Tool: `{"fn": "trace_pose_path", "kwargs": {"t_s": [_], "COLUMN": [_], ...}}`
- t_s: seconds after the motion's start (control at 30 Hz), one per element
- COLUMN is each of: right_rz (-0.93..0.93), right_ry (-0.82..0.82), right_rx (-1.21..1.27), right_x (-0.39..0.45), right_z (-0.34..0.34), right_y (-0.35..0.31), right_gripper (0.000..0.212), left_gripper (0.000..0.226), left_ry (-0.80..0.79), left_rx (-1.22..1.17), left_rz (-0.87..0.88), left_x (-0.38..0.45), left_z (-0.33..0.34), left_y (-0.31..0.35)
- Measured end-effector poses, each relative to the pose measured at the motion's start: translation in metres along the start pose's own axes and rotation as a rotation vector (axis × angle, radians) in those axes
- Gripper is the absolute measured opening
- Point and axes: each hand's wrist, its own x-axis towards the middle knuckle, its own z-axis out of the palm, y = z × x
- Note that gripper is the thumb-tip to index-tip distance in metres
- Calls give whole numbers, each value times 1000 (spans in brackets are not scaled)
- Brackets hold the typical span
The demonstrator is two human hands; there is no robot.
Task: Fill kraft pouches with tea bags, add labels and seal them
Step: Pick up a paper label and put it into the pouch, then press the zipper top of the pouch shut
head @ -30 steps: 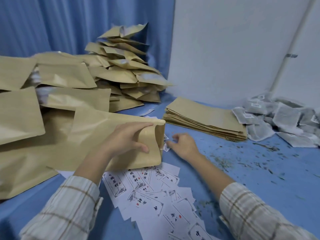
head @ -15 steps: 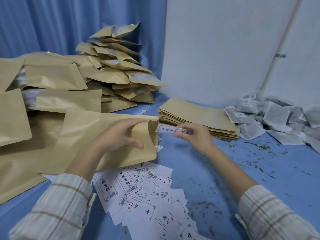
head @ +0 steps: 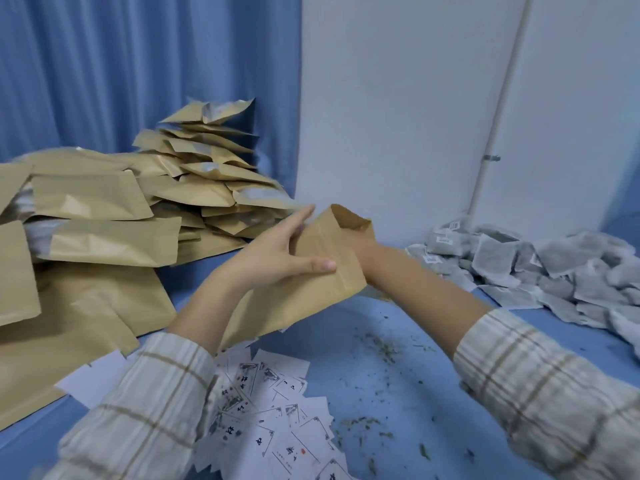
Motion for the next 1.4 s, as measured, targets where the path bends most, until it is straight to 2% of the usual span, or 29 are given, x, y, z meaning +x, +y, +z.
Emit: {"fn": "trace_pose_path", "kwargs": {"t_s": [0.07,0.13,0.27,0.3,0.37,0.43,0.5,0.6,0.7,0.8,0.93,1.0,1.03,1.1,1.13,1.2,1.27,1.33,1.4], "right_rz": [56,62,72,73,75,29,-32,-123,-124,-26,37,2,-32,-24,-17,-15,-52,-143,-111], "right_ry": [-4,41,94,88,111,164,174,110,90,64,84,41,12,-20,41,213,294,376,472], "right_rx": [158,218,203,173,7,-162,-229,-123,-159,-91,-177,-319,-312,-128,-56,0,45,33,154], "right_x": [-10,-20,-29,-31,-35,-43,-54,-71,-70,-62,-53,-54,-56,-64,-70,-89,-100,-103,-101], "right_z": [-23,-45,-72,-76,-80,-86,-98,-118,-120,-112,-96,-92,-91,-106,-119,-140,-146,-141,-138], "right_y": [2,5,7,9,14,19,22,28,28,28,44,55,57,51,50,56,73,87,96], "right_gripper": [37,42,40,38,33,24,11,21,16,15,18,29,34,25,18,42,63,51,34], "left_gripper": [106,101,132,133,110,90,85,71,40,17,20,23,23,22,21,21,21,22,24], "left_ry": [240,344,166,160,235,300,300,213,147,147,203,201,216,278,303,341,359,332,294], "left_rx": [76,71,374,460,494,356,127,-251,-319,-331,-381,-367,-355,-373,-417,-543,-621,-686,-765], "left_rz": [1,131,292,315,404,468,406,365,456,466,409,378,359,303,265,181,124,103,117], "left_x": [-1,-5,-8,-6,0,6,9,9,7,3,5,9,12,19,22,26,30,33,38], "left_z": [10,19,27,28,29,28,26,19,21,36,50,50,49,41,37,27,19,14,13], "left_y": [18,33,53,55,59,59,59,63,69,75,69,66,65,59,56,51,50,53,57]}}
